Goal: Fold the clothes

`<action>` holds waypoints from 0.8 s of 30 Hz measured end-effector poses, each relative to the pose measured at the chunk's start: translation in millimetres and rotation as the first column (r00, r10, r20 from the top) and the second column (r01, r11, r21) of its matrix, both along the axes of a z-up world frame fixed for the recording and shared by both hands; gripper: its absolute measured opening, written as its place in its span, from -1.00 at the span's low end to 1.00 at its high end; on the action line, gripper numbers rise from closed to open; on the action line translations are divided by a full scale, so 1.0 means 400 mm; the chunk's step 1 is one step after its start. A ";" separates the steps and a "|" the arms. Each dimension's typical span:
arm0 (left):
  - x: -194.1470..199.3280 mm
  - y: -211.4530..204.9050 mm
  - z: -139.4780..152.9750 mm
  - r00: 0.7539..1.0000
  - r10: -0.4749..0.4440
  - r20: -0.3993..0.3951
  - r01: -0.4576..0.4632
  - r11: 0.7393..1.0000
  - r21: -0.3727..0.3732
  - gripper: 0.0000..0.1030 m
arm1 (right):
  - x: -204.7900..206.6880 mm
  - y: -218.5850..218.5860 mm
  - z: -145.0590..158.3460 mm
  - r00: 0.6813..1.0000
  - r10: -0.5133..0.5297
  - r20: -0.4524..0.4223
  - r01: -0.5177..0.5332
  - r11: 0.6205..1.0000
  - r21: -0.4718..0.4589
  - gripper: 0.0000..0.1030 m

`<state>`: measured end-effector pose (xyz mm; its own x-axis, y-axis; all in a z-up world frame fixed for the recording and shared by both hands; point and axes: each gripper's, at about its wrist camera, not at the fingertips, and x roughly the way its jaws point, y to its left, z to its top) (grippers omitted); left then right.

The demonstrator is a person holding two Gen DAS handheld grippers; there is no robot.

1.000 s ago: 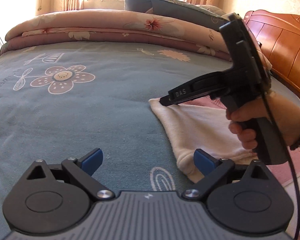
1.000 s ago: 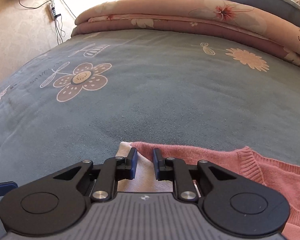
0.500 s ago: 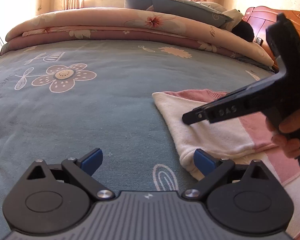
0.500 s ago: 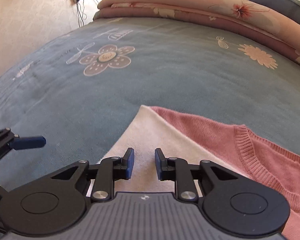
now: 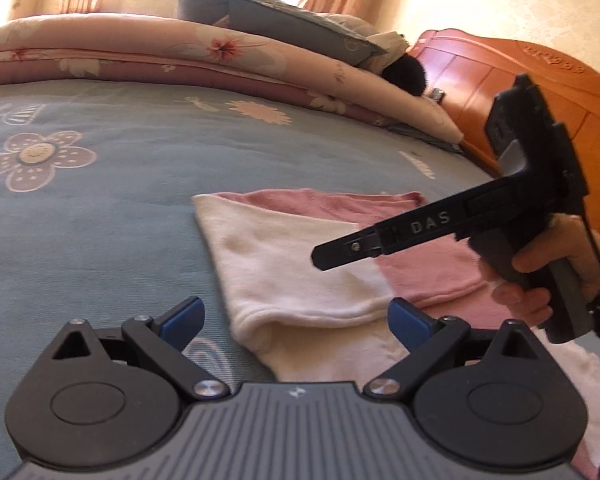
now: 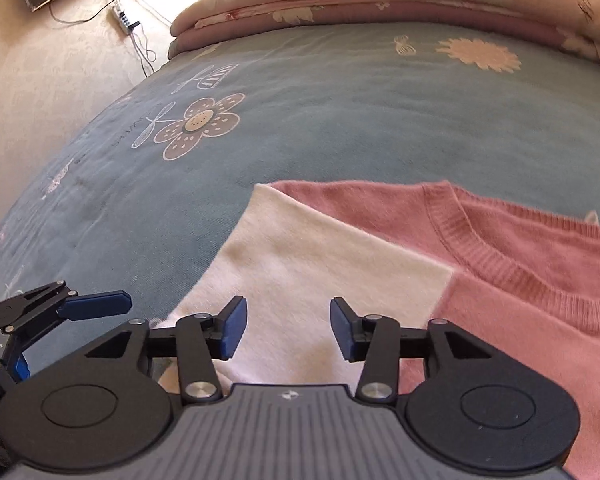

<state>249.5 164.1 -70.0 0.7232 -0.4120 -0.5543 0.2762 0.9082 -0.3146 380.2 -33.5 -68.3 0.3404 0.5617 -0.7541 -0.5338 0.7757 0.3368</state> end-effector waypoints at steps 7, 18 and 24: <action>0.008 -0.083 -0.021 0.986 -0.155 -0.064 0.155 0.988 -0.005 0.91 | -0.002 -0.184 -0.017 0.983 -0.161 -0.090 0.165 0.986 0.038 0.12; -0.001 -0.117 -0.027 0.974 -0.201 -0.108 0.206 0.978 0.038 0.92 | -0.016 -0.155 -0.015 0.989 -0.100 -0.109 0.111 0.988 0.103 0.30; -0.010 -0.130 -0.027 0.969 -0.216 -0.120 0.225 0.972 0.068 0.92 | -0.033 -0.283 -0.040 0.967 -0.208 -0.150 0.228 0.965 0.128 0.29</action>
